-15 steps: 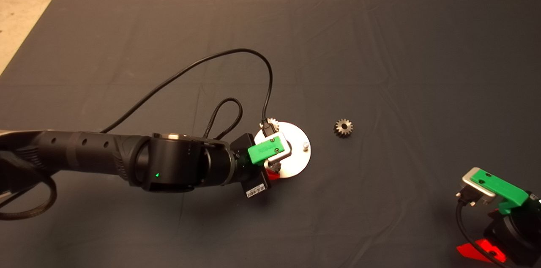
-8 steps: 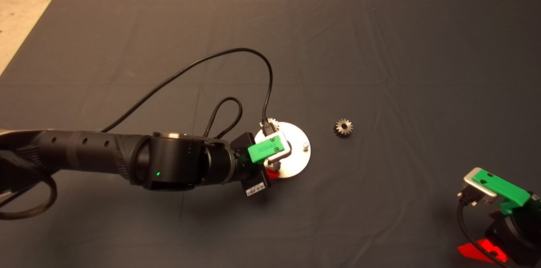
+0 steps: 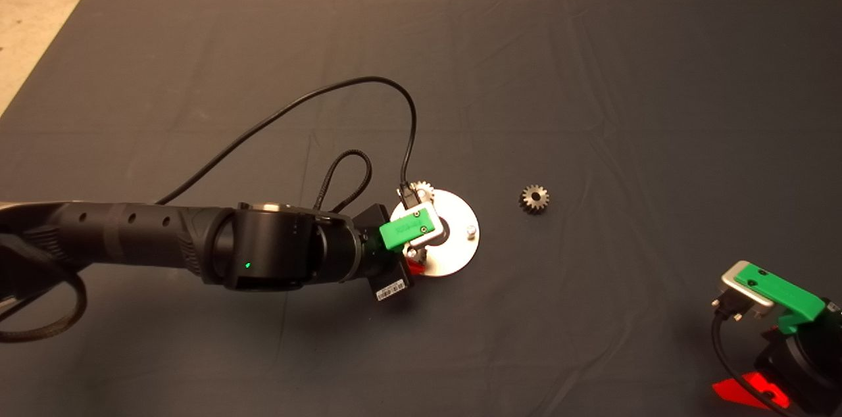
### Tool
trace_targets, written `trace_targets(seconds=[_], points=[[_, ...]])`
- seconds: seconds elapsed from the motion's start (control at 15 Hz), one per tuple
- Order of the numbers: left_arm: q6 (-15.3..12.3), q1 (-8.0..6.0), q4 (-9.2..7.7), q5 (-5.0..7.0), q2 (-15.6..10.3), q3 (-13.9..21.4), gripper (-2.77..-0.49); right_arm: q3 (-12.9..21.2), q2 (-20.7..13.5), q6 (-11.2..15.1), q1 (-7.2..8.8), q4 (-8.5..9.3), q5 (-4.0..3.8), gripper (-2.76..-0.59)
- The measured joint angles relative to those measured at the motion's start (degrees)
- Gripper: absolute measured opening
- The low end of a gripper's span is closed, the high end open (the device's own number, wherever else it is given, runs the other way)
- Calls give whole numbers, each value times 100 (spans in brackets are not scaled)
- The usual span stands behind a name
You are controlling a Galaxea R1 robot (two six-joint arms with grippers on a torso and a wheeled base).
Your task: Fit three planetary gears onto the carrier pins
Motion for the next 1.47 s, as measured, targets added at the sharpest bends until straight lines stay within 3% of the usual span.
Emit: trace_targets(seconds=[0.33, 0.6, 0.8, 1.0, 1.33, 1.47], points=[[0, 0, -2, 15, 16, -7, -259, 0, 0, -1, 0, 0, 13, -60], [0, 0, -2, 12, 16, -7, -243, 0, 0, -1, 0, 2, 11, -60], [0, 0, -2, 9, 16, -7, -230, 0, 0, 0, 0, 2, 11, -60], [0, -2, 6, -103, 16, -7, -214, 0, 0, -1, 0, 3, 11, -60], [-2, -2, 5, -110, 9, -5, -180, 0, 0, -1, 0, 7, 11, -60], [-4, -69, 0, -104, -22, 87, -166, 0, 4, -1, 66, 21, 10, -60]])
